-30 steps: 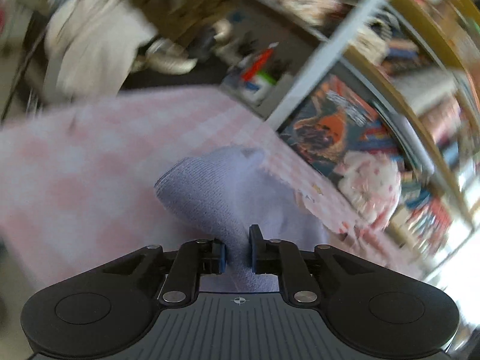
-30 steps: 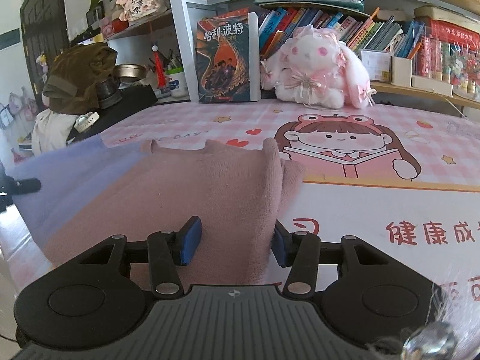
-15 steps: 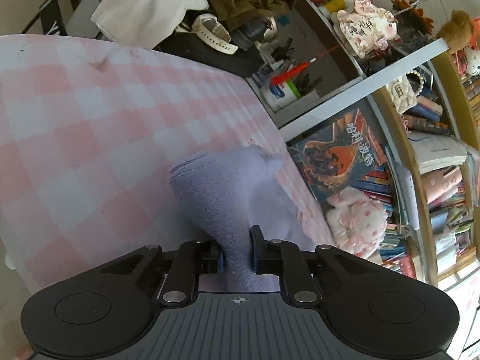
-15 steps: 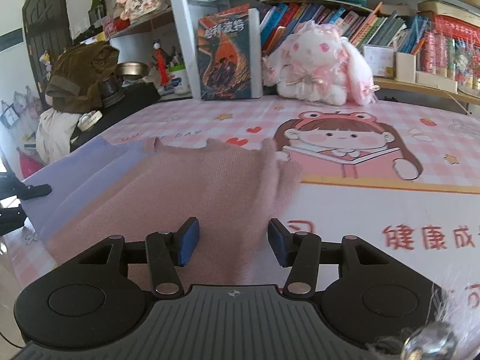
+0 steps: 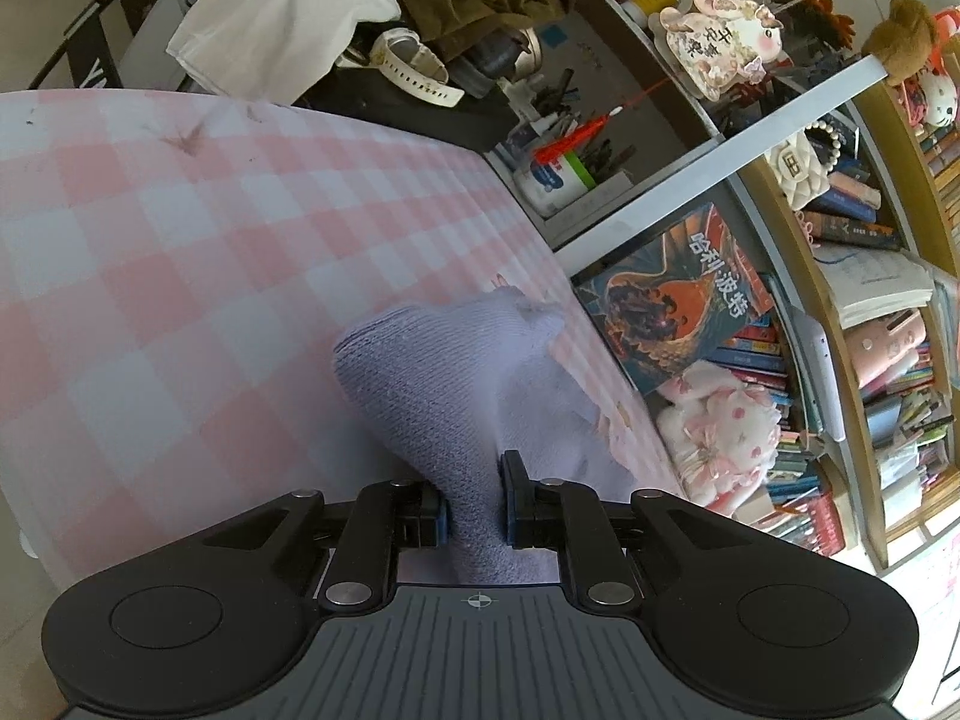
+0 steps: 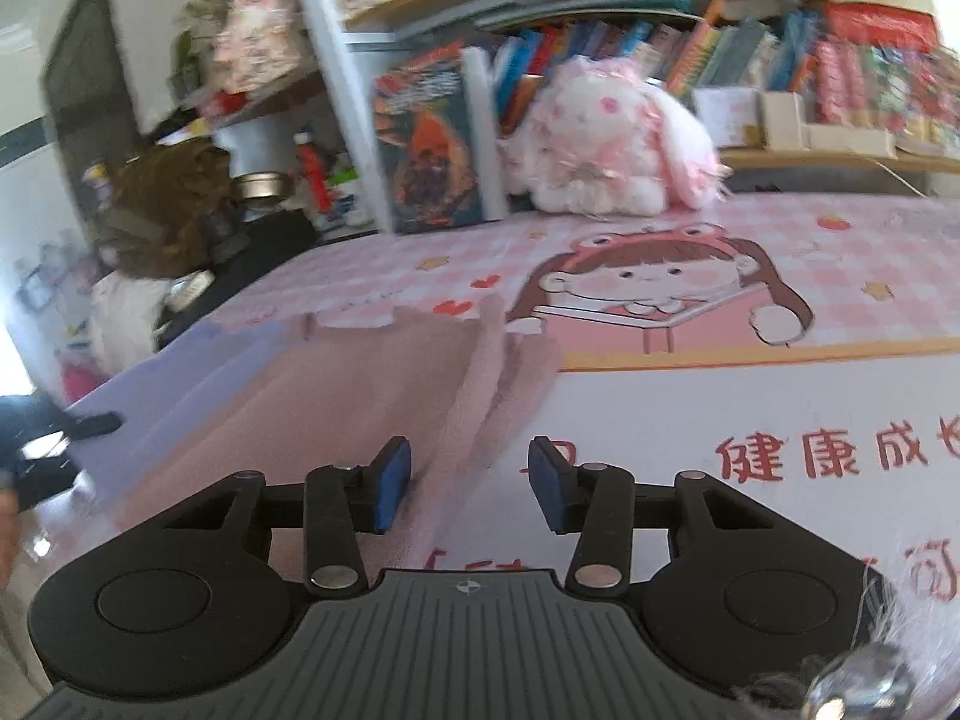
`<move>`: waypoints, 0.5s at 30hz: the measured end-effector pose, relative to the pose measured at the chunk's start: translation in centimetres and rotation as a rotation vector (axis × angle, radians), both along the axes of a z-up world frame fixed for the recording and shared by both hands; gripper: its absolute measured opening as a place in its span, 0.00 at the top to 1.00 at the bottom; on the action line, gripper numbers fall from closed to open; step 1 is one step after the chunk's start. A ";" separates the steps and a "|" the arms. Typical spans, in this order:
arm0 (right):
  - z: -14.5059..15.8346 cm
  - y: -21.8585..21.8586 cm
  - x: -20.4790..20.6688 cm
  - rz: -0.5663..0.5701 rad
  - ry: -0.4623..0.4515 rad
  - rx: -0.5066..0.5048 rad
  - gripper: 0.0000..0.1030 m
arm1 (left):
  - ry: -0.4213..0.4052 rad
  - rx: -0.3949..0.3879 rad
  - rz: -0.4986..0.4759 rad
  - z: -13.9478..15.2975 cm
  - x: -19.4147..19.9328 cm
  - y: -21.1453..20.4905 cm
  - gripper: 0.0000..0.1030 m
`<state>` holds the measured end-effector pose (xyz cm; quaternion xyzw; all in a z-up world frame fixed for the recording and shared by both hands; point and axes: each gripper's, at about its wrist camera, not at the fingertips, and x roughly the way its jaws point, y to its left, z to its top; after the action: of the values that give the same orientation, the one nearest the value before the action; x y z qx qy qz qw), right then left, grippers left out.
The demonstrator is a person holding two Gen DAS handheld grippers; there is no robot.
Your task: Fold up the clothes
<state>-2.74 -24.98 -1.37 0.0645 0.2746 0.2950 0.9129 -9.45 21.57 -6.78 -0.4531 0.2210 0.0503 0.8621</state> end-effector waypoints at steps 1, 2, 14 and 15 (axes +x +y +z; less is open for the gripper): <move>0.0 -0.2 -0.2 0.022 -0.002 -0.002 0.61 | 0.001 0.003 0.002 0.0 0.0 -0.1 0.86; 0.1 -0.4 -0.4 0.042 -0.004 -0.004 0.65 | 0.001 0.007 0.005 0.0 0.0 -0.1 0.86; -0.9 -0.3 -1.4 0.094 0.003 -0.009 0.82 | -0.114 0.251 -0.072 6.0 0.5 -4.2 0.90; -0.9 -0.4 -1.4 0.093 0.005 -0.003 0.82 | -0.134 0.295 -0.093 7.0 0.6 -5.2 0.90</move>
<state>-4.12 -25.38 -2.28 0.0513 0.2802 0.3364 0.8976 -8.85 16.37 0.26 -0.3134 0.1736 0.0120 0.9335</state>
